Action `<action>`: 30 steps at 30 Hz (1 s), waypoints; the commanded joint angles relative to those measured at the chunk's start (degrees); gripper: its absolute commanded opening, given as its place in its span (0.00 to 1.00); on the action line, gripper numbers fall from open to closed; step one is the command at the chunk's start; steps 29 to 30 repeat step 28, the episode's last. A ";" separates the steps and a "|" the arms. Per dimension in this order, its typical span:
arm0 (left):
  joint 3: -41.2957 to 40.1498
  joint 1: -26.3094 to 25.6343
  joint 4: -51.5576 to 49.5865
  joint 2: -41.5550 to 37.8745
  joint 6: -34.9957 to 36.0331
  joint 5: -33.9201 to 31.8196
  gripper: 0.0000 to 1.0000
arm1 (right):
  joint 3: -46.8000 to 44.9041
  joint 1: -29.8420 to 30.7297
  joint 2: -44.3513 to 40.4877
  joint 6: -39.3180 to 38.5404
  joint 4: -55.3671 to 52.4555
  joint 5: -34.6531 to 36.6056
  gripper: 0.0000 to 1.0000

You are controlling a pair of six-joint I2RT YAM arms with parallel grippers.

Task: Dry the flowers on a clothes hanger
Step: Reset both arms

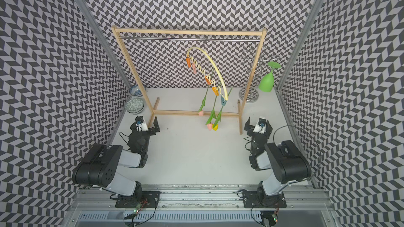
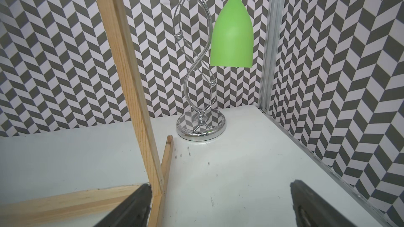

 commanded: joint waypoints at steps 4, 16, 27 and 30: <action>0.32 0.46 -0.94 -0.02 -0.47 1.29 1.00 | -0.06 -0.23 -0.71 0.79 1.22 -0.87 0.99; 1.64 2.33 -3.35 0.02 -1.10 5.65 1.00 | -0.02 -0.26 -0.66 0.80 1.06 -0.91 0.99; 1.71 2.44 -3.51 0.09 -1.17 5.93 1.00 | 0.24 -0.30 -0.71 0.82 0.68 -1.10 0.99; 1.66 2.43 -3.49 0.02 -1.14 5.93 1.00 | 0.09 -0.36 -0.73 0.86 0.80 -1.08 0.99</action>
